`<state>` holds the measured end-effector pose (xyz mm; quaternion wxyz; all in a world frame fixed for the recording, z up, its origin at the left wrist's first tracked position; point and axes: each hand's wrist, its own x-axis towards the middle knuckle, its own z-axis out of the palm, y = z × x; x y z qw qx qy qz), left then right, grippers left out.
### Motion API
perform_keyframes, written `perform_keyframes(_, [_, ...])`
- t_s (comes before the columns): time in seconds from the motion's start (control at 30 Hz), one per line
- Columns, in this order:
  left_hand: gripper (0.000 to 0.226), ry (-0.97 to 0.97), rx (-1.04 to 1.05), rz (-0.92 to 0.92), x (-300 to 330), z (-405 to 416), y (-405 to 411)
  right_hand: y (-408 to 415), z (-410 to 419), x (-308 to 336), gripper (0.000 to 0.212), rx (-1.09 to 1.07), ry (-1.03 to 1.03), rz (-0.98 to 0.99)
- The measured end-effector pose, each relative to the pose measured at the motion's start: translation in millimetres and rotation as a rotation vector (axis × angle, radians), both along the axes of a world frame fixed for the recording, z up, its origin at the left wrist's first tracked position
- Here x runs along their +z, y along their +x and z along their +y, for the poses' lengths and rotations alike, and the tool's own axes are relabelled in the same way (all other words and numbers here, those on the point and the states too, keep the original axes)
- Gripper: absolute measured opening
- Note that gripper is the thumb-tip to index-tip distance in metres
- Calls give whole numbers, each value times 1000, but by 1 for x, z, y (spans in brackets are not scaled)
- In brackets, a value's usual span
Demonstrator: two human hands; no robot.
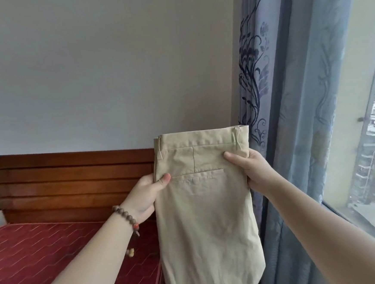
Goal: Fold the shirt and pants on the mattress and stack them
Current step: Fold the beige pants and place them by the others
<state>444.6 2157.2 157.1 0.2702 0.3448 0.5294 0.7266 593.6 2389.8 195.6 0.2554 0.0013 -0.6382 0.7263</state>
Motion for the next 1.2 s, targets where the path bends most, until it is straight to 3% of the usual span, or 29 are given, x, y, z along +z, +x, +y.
perform_keyframes(0.1, [43, 26, -1, -20, 16, -2, 5, 13, 10, -18, 42, 246, 21, -216])
perform_keyframes(0.17, [45, 55, 15, -5, 27, -9, 5, 17, 8, -30, 49, 264, 0, -277])
perform_keyframes(0.27, [47, 181, 15, -21, 28, -33, 3, 9, -6, -26, 41, 200, -51, -160])
perform_keyframes(0.4, [32, 49, 87, 17, -2, -54, 15, 2, -28, -17, 29, 141, -108, -68])
perform_keyframes(0.47, [26, 101, 190, 25, -5, -59, 20, 0, -36, -15, 33, 170, -121, -31])
perform_keyframes(0.57, [29, 174, 258, 26, 3, -74, 34, 1, -45, -11, 41, 264, -57, -14])
perform_keyframes(0.7, [30, 154, 327, 43, 1, -106, 56, 1, -64, -8, 31, 273, 18, 1])
perform_keyframes(1.03, [30, 179, 617, 60, -53, -245, 163, -18, -173, -50, 37, 800, 37, -35])
perform_keyframes(1.2, [37, 173, 918, 97, -67, -305, 215, -31, -256, -81, 38, 1004, 29, -120])
